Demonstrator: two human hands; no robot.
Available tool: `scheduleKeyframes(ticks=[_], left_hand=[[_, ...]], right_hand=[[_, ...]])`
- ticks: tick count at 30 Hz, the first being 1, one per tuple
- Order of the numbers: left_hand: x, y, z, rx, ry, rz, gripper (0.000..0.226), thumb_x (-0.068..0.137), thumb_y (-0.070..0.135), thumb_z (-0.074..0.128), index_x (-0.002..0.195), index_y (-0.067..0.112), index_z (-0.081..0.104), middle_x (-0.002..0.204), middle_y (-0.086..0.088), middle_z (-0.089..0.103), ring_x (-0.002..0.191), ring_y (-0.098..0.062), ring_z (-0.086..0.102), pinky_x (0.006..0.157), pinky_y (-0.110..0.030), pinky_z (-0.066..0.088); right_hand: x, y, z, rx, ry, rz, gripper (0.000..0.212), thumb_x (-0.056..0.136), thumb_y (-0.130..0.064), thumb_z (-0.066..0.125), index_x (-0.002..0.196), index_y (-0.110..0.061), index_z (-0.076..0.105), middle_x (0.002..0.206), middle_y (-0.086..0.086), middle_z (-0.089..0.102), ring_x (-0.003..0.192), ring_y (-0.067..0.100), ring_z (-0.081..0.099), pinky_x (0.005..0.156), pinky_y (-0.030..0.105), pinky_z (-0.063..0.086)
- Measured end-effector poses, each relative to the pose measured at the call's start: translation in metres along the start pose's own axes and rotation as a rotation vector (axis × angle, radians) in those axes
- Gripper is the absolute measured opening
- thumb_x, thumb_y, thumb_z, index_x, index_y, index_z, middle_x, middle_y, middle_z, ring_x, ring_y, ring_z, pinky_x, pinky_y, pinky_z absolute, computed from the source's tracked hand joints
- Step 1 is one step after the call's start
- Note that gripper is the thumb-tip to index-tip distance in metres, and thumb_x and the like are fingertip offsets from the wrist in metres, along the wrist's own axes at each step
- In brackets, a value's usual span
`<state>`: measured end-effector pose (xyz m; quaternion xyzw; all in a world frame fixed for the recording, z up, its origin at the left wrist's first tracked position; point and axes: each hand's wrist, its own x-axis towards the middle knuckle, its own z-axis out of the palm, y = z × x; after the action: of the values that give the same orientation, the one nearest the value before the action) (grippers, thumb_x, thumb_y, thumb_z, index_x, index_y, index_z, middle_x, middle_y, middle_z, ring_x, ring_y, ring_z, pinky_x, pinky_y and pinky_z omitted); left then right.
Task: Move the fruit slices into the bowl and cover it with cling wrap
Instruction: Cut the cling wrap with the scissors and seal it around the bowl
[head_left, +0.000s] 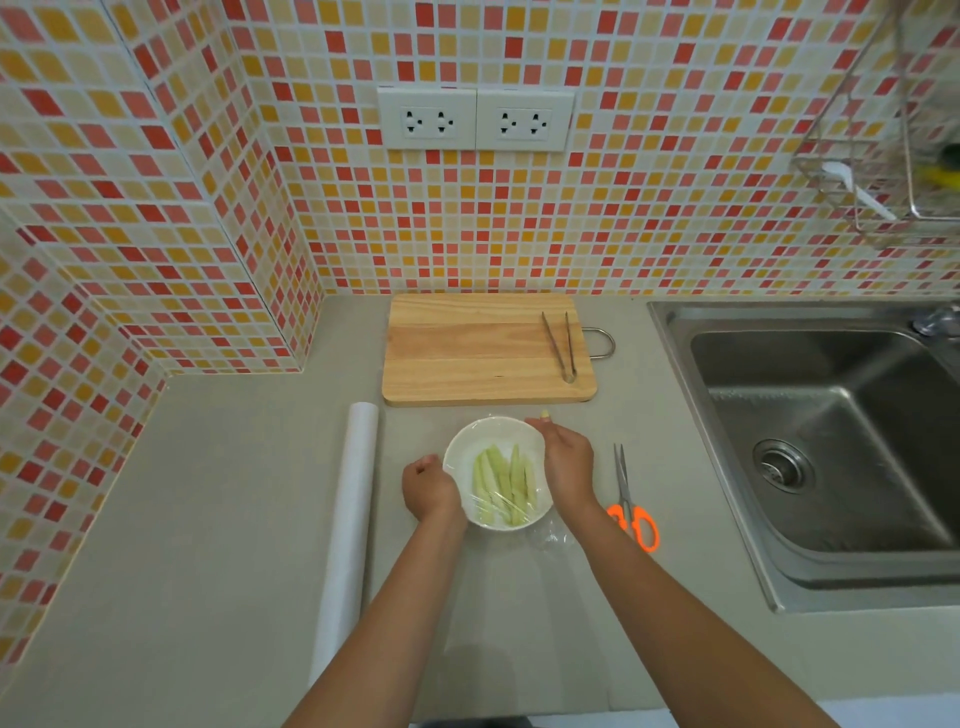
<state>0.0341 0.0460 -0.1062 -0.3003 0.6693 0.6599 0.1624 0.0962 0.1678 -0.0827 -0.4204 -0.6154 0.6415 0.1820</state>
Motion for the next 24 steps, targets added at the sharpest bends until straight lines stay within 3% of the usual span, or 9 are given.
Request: scheduleKeyframes(ticks=[2, 4, 7, 9, 13, 18, 24], left_hand=[[-0.009, 0.008, -0.003, 0.064, 0.107, 0.211, 0.028, 0.099, 0.012, 0.043, 0.112, 0.0, 0.064, 0.114, -0.014, 0.066, 0.107, -0.031, 0.061, 0.082, -0.028, 0.041], [-0.017, 0.016, -0.011, 0.192, 0.163, 0.546, 0.031, 0.102, 0.015, 0.038, 0.115, 0.001, 0.063, 0.112, -0.013, 0.065, 0.108, -0.027, 0.057, 0.084, -0.023, 0.036], [-0.03, 0.014, -0.021, 0.233, 0.067, 0.814, 0.04, 0.104, 0.023, 0.032, 0.128, 0.006, 0.059, 0.121, -0.002, 0.061, 0.113, -0.012, 0.052, 0.097, -0.022, 0.036], [-0.043, 0.006, -0.021, 0.24, -0.046, 0.831, 0.044, 0.104, 0.028, 0.029, 0.136, 0.011, 0.053, 0.129, 0.007, 0.054, 0.121, -0.004, 0.047, 0.104, -0.022, 0.034], [-0.057, -0.012, -0.01, 0.325, -0.163, 0.762, 0.046, 0.105, 0.028, 0.028, 0.148, 0.015, 0.038, 0.14, 0.009, 0.044, 0.132, -0.003, 0.037, 0.108, -0.019, 0.026], [-0.048, -0.012, -0.001, 0.327, -0.1, 0.762, 0.044, 0.105, 0.025, 0.027, 0.146, 0.015, 0.04, 0.137, -0.001, 0.054, 0.128, -0.014, 0.047, 0.104, -0.021, 0.032], [-0.035, -0.001, -0.008, 0.235, -0.183, 0.751, 0.041, 0.106, 0.025, 0.029, 0.141, 0.017, 0.048, 0.121, 0.002, 0.066, 0.115, -0.009, 0.056, 0.101, -0.022, 0.042]], right_hand=[[0.001, -0.002, -0.002, 0.007, 0.027, 0.0, 0.03, 0.095, -0.025, 0.051, 0.091, -0.01, 0.076, 0.086, 0.003, 0.073, 0.087, 0.018, 0.066, 0.084, 0.031, 0.049], [0.003, -0.009, -0.007, -0.017, 0.055, -0.04, 0.034, 0.098, -0.024, 0.045, 0.102, -0.005, 0.073, 0.101, 0.008, 0.072, 0.099, 0.017, 0.064, 0.087, 0.026, 0.042], [0.009, -0.022, -0.009, -0.02, -0.027, -0.133, 0.038, 0.101, -0.024, 0.039, 0.116, -0.005, 0.068, 0.124, 0.006, 0.066, 0.12, 0.013, 0.055, 0.091, 0.015, 0.037], [0.015, -0.032, -0.003, -0.022, -0.194, -0.131, 0.039, 0.101, -0.027, 0.038, 0.116, -0.007, 0.069, 0.124, 0.006, 0.066, 0.12, 0.011, 0.055, 0.095, 0.014, 0.037], [0.024, -0.034, 0.01, -0.185, -0.479, -0.093, 0.046, 0.102, -0.033, 0.035, 0.109, -0.006, 0.071, 0.115, 0.008, 0.07, 0.116, 0.015, 0.06, 0.109, 0.032, 0.036], [0.026, -0.027, -0.001, -0.193, -0.484, -0.038, 0.048, 0.102, -0.035, 0.031, 0.11, -0.009, 0.071, 0.12, 0.007, 0.068, 0.119, 0.017, 0.058, 0.106, 0.032, 0.038], [0.021, -0.008, -0.012, -0.203, -0.401, 0.073, 0.056, 0.102, -0.043, 0.031, 0.105, -0.005, 0.073, 0.1, 0.01, 0.073, 0.094, 0.024, 0.068, 0.079, 0.027, 0.051]])
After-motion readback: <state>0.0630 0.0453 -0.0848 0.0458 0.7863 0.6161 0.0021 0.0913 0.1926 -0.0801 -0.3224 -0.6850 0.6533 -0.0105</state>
